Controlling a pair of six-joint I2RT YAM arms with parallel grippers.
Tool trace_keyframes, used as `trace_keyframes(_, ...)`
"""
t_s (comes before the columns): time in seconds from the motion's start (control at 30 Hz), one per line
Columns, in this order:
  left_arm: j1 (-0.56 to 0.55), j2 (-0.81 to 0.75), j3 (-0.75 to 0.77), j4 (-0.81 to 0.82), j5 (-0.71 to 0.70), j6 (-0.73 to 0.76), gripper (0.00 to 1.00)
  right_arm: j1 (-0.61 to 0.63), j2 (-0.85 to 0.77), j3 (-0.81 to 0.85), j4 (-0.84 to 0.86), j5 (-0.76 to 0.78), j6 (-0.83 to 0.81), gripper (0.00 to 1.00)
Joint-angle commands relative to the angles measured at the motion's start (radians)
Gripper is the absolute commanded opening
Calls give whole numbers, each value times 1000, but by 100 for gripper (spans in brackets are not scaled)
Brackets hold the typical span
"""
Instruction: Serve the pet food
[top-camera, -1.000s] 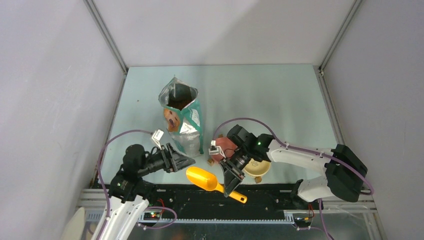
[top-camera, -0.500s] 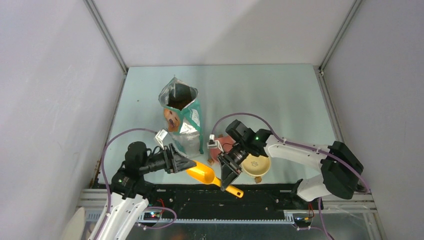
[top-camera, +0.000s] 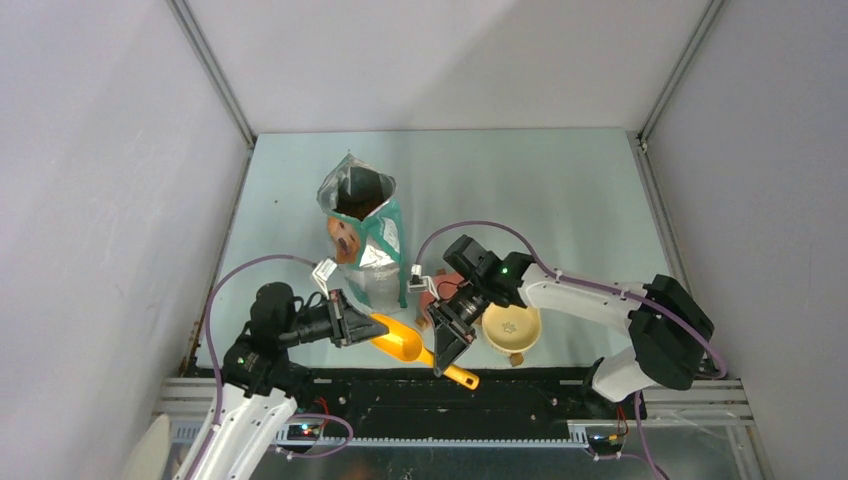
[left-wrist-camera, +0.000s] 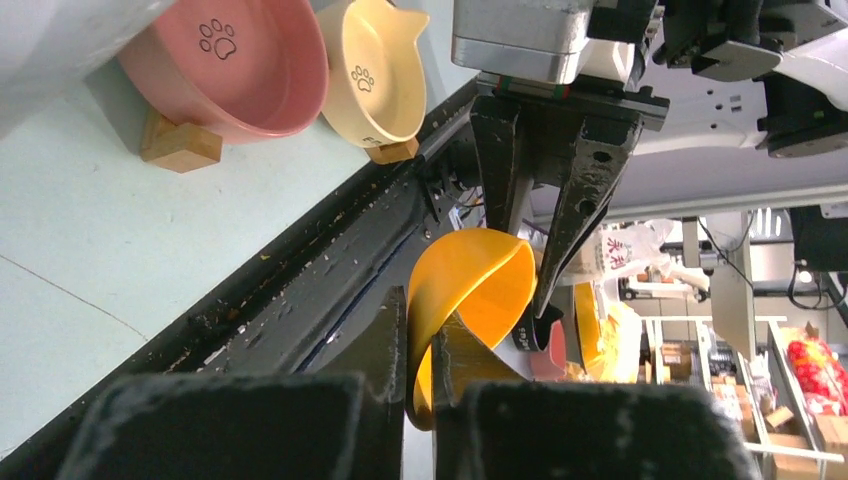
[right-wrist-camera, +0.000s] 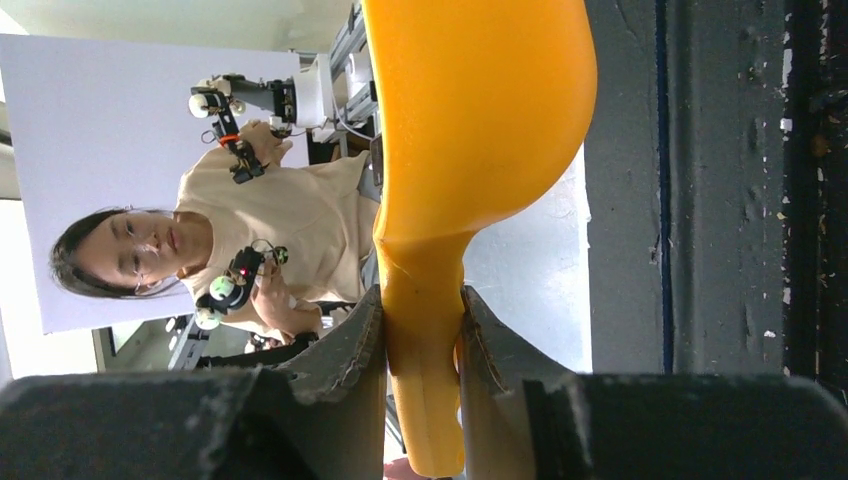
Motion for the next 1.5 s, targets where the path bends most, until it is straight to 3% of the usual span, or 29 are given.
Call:
trace_keyframes(0.0, -4, -27, -10, 1, -60, -12, 0, -14, 11, 73, -21, 26, 9, 22)
trace_keyframes(0.27, -5, -178, -37, 22, -143, -132, 0, -64, -38, 74, -51, 130, 37, 56)
trace_keyframes(0.33, -4, -210, -37, 18, -159, -147, 0, -63, -72, 74, -44, 156, 38, 72)
trace_keyframes(0.37, -5, -219, -35, 16, -167, -157, 0, -61, -95, 75, -41, 171, 42, 88)
trace_keyframes(0.43, -5, -235, -32, 3, -181, -167, 0, -57, -129, 75, -42, 214, 31, 98)
trace_keyframes(0.87, -4, -252, -11, 32, -203, -169, 0, -47, -419, -3, -63, 725, 8, 100)
trace_keyframes(1.0, -4, -256, -7, 43, -204, -171, 0, -56, -526, -82, 16, 889, 51, 100)
trace_keyframes(1.13, -4, -255, -13, 39, -219, -164, 0, -85, -637, -217, 201, 985, 139, 100)
trace_keyframes(1.3, -5, -254, -30, 71, -209, -182, 0, -173, -751, -390, 399, 1000, 417, 100)
trace_keyframes(1.4, -4, -260, -31, 54, -218, -175, 0, -218, -787, -469, 549, 887, 459, 100)
trace_keyframes(1.47, -5, -263, -34, 52, -223, -175, 0, -218, -796, -477, 559, 859, 464, 100)
